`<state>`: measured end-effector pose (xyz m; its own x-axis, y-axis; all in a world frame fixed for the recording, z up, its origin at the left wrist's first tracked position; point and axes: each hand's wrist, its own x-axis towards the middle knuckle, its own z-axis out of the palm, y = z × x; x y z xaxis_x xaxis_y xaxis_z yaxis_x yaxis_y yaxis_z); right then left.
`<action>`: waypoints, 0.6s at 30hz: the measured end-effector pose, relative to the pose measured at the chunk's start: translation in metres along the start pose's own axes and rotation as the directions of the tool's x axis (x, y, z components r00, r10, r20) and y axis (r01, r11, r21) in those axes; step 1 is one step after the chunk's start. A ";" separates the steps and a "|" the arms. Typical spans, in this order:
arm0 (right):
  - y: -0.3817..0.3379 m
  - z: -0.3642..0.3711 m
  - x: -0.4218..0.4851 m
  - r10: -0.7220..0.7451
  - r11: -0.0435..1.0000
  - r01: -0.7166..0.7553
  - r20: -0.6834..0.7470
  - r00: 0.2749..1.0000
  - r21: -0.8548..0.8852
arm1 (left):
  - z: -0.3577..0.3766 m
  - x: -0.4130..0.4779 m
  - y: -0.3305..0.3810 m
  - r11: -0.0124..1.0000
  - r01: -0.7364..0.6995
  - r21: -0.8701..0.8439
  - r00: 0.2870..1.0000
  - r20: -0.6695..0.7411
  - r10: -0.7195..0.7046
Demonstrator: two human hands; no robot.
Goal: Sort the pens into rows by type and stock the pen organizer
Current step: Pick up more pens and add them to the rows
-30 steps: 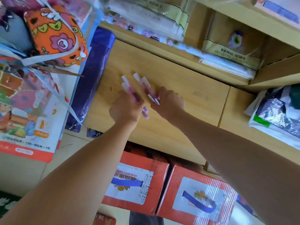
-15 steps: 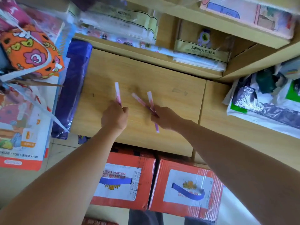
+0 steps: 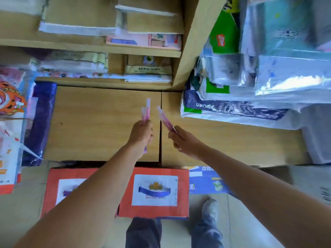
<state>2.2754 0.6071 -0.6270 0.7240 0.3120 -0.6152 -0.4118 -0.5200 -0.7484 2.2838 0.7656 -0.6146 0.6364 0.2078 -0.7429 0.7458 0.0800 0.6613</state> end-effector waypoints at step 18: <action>0.092 -0.216 -0.219 -0.014 0.982 0.002 0.060 0.998 0.187 | 0.255 -0.165 0.036 0.981 -0.181 0.064 0.968 0.185 0.167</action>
<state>2.1986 0.3186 -0.5077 0.6950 0.3665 -0.6186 -0.5065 -0.3611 -0.7830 2.2561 0.4860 -0.4946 0.7772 0.0339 -0.6284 0.6291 -0.0213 0.7770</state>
